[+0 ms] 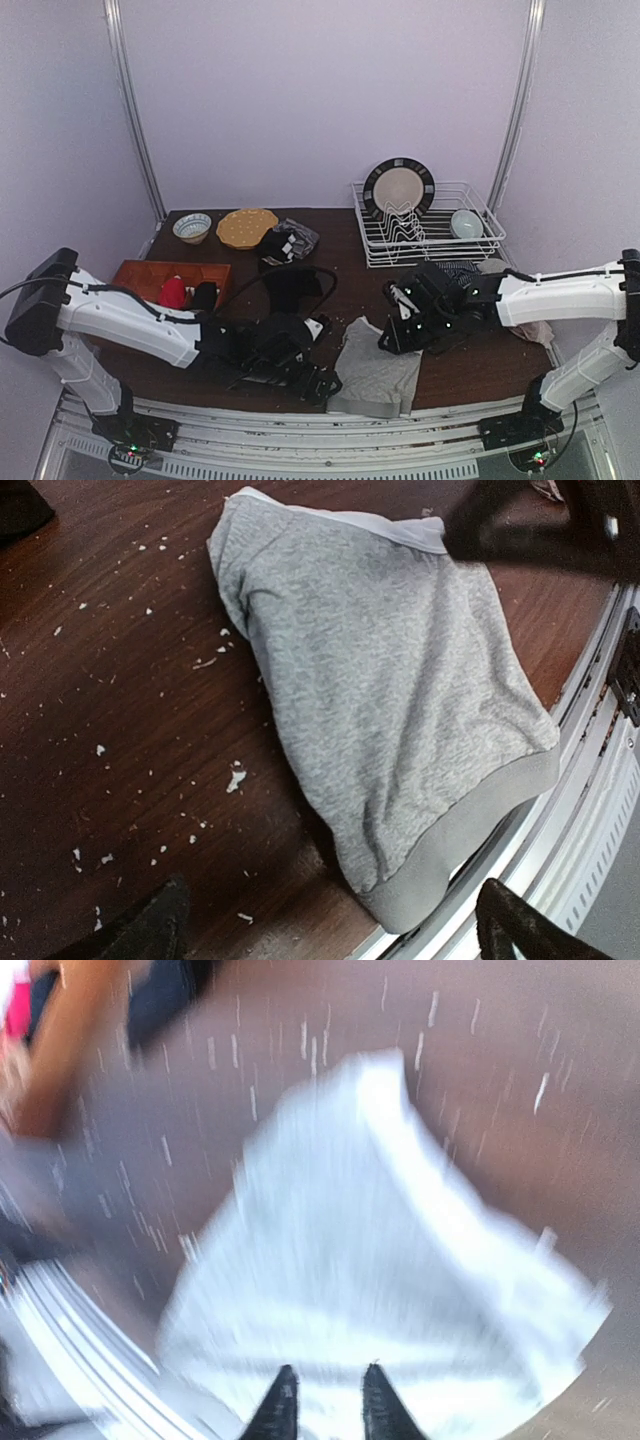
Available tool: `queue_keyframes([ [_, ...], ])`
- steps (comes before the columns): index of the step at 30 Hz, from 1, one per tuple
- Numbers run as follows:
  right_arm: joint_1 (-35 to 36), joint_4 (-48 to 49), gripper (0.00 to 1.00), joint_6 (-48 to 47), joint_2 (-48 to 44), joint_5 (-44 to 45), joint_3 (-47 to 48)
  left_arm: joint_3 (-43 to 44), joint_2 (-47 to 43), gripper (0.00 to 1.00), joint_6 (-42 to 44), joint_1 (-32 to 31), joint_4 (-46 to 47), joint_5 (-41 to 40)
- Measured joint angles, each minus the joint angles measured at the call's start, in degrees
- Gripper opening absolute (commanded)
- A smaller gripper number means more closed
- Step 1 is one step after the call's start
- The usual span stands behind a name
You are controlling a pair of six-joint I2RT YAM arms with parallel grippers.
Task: Roll the underwear
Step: Smooth out the underwear at the center of the board.
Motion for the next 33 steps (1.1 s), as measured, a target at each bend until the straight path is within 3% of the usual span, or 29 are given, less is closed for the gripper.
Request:
queue_keyframes([
  [5,5.95,-0.81,0.14,1.01,-1.81,0.55,-6.62,-0.13,2.49,0.88,-0.31,0.5,1.25,0.13],
  [14,6.21,-3.1,0.11,3.13,-3.72,5.44,-13.97,0.26,7.43,0.86,-3.3,2.05,3.72,4.61],
  [20,6.21,-6.32,0.23,3.63,-7.19,6.75,-12.46,-2.16,7.37,0.8,-4.83,3.26,10.29,10.34],
  [25,6.21,-7.52,0.26,3.65,-8.37,7.82,-6.86,-3.17,7.69,0.58,-5.9,3.5,12.83,16.76],
  [30,6.21,-5.99,0.25,4.0,-8.26,8.66,-2.47,-4.79,9.07,0.43,-7.37,3.5,17.4,22.51],
  [33,6.21,-5.4,0.25,4.22,-7.28,8.83,-0.7,-5.57,9.73,0.19,-8.26,3.48,19.23,24.7],
])
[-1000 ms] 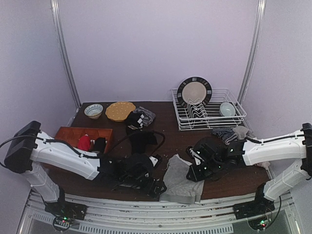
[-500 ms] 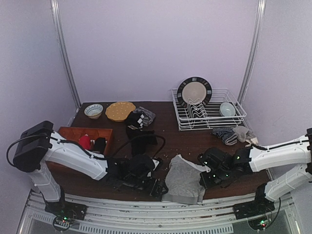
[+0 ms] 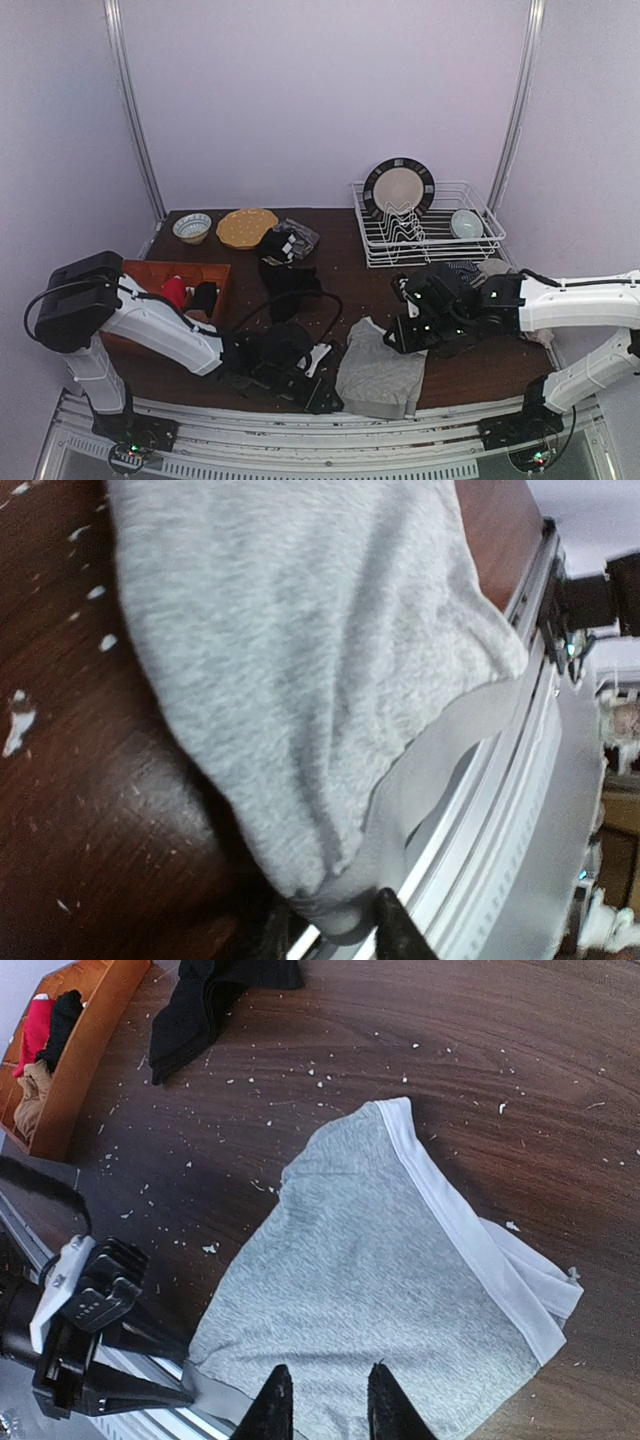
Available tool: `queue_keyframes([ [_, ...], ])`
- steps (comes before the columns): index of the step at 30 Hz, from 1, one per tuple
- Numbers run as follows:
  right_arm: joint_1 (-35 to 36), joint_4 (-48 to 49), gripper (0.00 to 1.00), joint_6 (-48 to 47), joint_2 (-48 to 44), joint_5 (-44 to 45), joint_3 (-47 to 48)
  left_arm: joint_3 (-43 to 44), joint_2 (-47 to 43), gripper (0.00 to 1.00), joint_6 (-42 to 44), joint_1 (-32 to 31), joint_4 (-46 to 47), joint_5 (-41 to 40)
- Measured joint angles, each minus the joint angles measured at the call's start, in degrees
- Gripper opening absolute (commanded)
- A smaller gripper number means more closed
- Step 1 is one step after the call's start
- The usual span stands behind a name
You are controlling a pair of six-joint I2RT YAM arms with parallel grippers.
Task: Roll the underwear
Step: Smooth out the underwear at the center of the board, then pick up the underwear from the center of the board.
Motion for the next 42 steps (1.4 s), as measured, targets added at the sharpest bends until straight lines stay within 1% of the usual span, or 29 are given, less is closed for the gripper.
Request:
queue_keyframes([
  [2,0.0,0.39,0.26,0.55,1.07,0.09,0.79,-0.15,0.7,0.09,-0.46,0.0,0.44,0.66],
  [4,0.0,0.94,0.32,1.68,2.4,0.37,1.29,-0.2,1.22,0.0,-0.61,0.0,0.61,0.87],
  [8,-0.02,1.79,0.43,5.68,6.56,0.74,2.62,-0.2,1.18,0.0,-0.39,0.0,-0.07,0.11],
  [11,-0.02,2.01,0.48,8.66,10.4,1.4,5.2,-0.2,0.9,0.0,-0.31,0.0,-0.57,-0.94],
  [15,-0.02,2.05,0.49,11.93,15.54,3.04,10.23,-0.2,0.35,0.0,-0.09,-0.04,-1.64,-2.38],
  [19,-0.02,1.16,0.5,14.84,20.44,6.54,15.43,-0.17,0.31,0.0,0.31,-0.04,-1.77,-2.82],
  [24,-0.02,-1.31,0.5,17.35,27.65,8.96,19.98,-0.13,0.31,0.0,0.94,-0.04,-1.81,-2.93],
  [28,-0.02,-3.1,0.5,18.71,32.7,9.07,22.05,-0.04,0.31,0.0,1.62,-0.04,-1.97,-2.95],
  [30,-0.02,-3.72,0.48,19.19,34.42,9.03,22.84,0.07,0.37,0.0,1.79,-0.04,-2.1,-2.93],
  [31,-0.02,-4.17,0.45,19.32,35.28,9.01,23.56,0.2,0.46,0.0,1.86,-0.04,-2.21,-2.93],
  [32,-0.02,-4.37,0.41,19.39,36.04,8.94,24.3,0.28,0.55,0.0,1.9,-0.04,-2.19,-2.93],
  [34,-0.07,-4.37,0.24,19.52,37.4,8.57,25.75,0.39,0.59,0.0,1.99,-0.04,-2.23,-2.93],
  [36,-0.31,-3.89,0.1,19.47,38.07,7.58,26.23,0.42,0.59,0.0,2.12,-0.04,-2.27,-2.97],
  [38,-0.59,-3.15,0.01,19.93,38.53,6.14,26.25,0.42,0.55,0.0,2.19,-0.15,-2.43,-3.34],
  [40,-0.79,-2.34,0.0,19.34,38.62,4.66,26.14,0.42,0.11,0.0,2.4,-0.37,-3.15,-4.52],
  [42,-0.98,-0.02,0.0,19.37,38.29,2.71,25.55,0.46,-1.09,0.0,2.97,-0.76,-5.77,-6.75],
])
